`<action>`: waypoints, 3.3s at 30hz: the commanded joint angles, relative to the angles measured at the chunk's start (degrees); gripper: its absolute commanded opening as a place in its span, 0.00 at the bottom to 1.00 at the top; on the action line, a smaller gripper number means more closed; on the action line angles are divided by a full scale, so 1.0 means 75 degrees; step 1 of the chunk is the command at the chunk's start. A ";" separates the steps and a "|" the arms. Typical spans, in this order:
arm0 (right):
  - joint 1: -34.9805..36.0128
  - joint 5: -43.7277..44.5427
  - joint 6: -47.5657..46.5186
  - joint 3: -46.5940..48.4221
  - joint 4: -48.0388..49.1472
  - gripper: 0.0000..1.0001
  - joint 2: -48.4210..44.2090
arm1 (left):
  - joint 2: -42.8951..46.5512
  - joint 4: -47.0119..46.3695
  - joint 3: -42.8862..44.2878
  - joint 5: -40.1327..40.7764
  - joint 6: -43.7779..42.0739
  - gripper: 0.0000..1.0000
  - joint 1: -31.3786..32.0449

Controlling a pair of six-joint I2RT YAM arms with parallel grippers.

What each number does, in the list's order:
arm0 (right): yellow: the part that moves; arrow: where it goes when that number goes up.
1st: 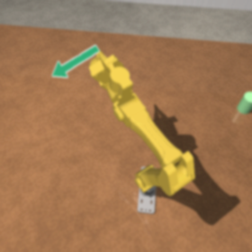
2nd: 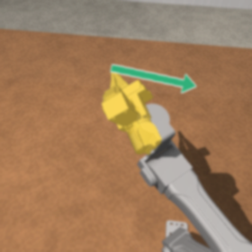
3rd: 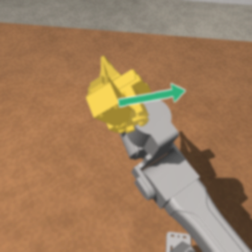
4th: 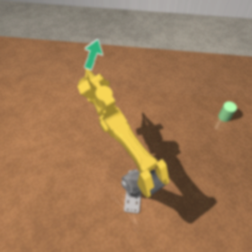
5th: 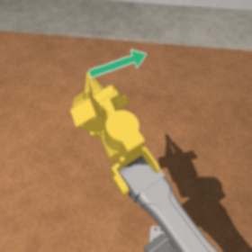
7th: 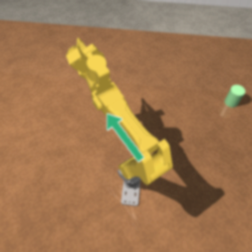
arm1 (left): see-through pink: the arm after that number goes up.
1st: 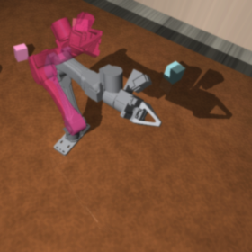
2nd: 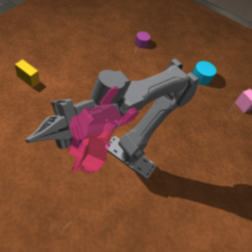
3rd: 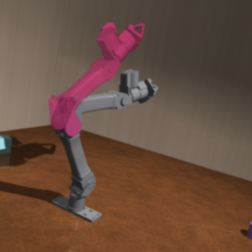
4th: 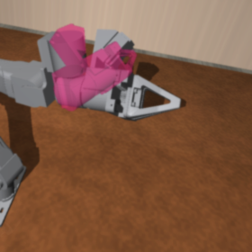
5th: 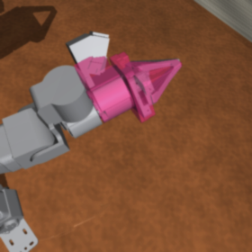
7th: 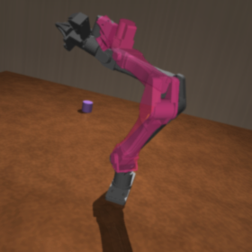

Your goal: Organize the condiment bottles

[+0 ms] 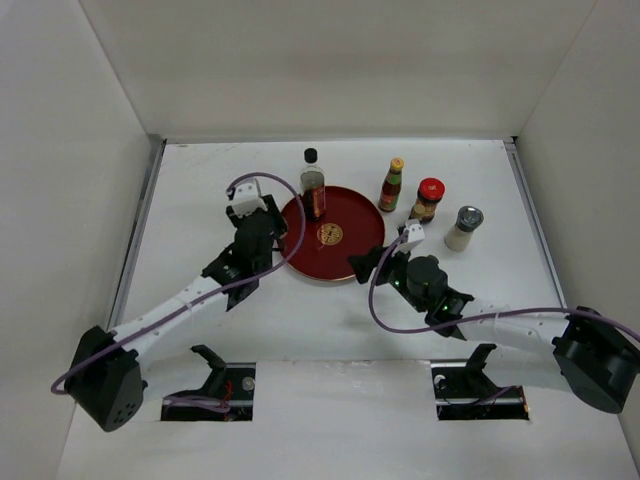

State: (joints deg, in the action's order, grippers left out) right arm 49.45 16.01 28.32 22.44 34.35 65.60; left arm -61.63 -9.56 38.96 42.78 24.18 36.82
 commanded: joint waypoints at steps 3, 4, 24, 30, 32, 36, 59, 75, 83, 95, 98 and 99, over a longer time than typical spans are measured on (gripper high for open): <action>-0.0037 -0.0096 -0.0002 0.0220 0.0553 0.54 -0.0051 | -0.1027 -0.0962 0.0734 -0.0372 -0.0084 0.31 0.0335; -0.0037 -0.0096 -0.0014 0.0208 0.0553 0.44 -0.0098 | -0.1250 -0.1079 0.0839 -0.0489 -0.0107 0.31 0.0312; -0.0142 0.0232 -0.0225 0.0043 0.0471 0.64 -0.0614 | -0.3726 -0.2311 0.1111 -0.0069 -0.0541 0.73 0.0440; -0.0365 0.0244 -0.0061 0.0277 0.0191 0.71 -0.0813 | -0.2193 -0.2708 0.0128 0.0154 -0.0541 0.89 0.0534; -0.0400 0.0221 -0.0060 0.0593 -0.0183 0.62 -0.0895 | -0.1432 -0.2966 -0.0364 0.0236 -0.0518 0.91 0.0534; -0.0692 0.0594 -0.0341 0.1646 -0.1494 0.26 -0.0837 | 0.0302 -0.3517 -0.1524 0.0178 -0.0378 0.87 0.0475; -0.3506 0.0455 -0.2006 0.7250 -0.4345 0.73 0.3860 | 0.3190 -0.3811 -0.4152 0.0529 0.0736 0.78 0.0358; -0.3576 0.0923 -0.2017 0.7510 -0.3716 0.23 0.4146 | 0.3025 -0.3811 -0.4128 0.0436 0.0748 0.78 0.0229; -0.2769 0.0889 -0.2474 0.7051 -0.2740 0.22 0.2937 | 0.2943 -0.3916 -0.4140 0.0389 0.0760 0.78 0.0194; -0.1983 0.0245 -0.2264 0.7847 -0.2154 0.23 0.4166 | 0.2873 -0.3916 -0.4140 0.0307 0.0760 0.79 0.0124; -0.1936 0.0209 -0.2252 0.8152 -0.2177 0.23 0.4482 | 0.2873 -0.3916 -0.4152 0.0307 0.0760 0.79 0.0065; -0.1924 0.0209 -0.2252 0.8234 -0.2166 0.23 0.4565 | 0.2873 -0.3916 -0.4152 0.0295 0.0760 0.79 0.0065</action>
State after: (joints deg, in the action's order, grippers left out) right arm 34.94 18.35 10.90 78.13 8.10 100.38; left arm -40.05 -35.83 8.21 45.82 29.26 37.85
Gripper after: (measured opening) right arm 0.459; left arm 0.786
